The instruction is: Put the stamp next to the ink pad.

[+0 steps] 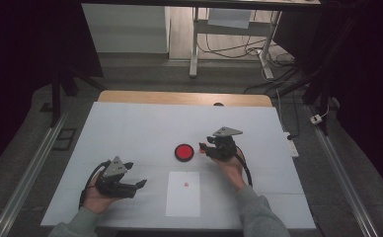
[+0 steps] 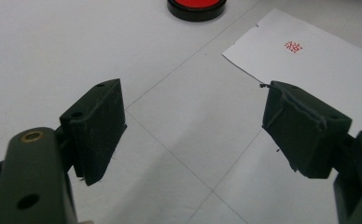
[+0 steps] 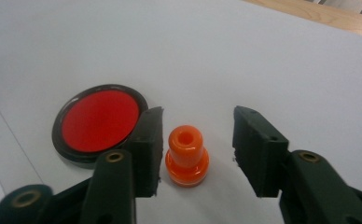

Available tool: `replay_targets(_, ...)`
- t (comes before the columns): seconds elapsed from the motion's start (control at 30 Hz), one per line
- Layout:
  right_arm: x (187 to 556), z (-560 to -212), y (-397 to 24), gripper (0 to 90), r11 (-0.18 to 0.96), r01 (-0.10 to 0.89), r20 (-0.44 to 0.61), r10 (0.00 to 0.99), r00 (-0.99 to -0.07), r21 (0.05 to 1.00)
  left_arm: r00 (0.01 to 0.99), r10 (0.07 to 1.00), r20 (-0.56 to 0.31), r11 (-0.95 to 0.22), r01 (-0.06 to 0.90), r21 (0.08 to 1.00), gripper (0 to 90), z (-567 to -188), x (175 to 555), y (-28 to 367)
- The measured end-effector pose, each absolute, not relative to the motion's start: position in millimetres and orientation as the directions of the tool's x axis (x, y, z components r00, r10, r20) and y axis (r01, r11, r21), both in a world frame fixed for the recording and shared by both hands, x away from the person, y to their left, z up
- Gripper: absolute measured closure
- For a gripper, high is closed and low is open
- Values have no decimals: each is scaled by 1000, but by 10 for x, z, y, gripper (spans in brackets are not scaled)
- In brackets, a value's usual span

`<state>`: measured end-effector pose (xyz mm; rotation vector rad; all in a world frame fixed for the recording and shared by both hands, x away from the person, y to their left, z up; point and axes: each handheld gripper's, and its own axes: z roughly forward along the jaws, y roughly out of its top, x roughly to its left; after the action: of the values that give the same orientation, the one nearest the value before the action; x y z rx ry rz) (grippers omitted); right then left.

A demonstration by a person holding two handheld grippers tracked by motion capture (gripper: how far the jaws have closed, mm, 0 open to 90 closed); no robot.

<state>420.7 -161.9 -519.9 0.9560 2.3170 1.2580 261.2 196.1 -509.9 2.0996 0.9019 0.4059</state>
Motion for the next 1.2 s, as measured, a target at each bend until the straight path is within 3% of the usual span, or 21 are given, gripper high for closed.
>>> replay_targets(0.53, 4075, -5013, -1795, 412, 341, 377, 56, 673, -737, 861, 691, 722, -24, -424, 470, 774, 208, -5103, 2618, 1970)
replay_targets(1.2, 3584, -4876, -2190, 402, 349, 329, 23, 655, -756, 878, 691, 723, -27, -421, 471, 775, 207, -5101, 2618, 1977)
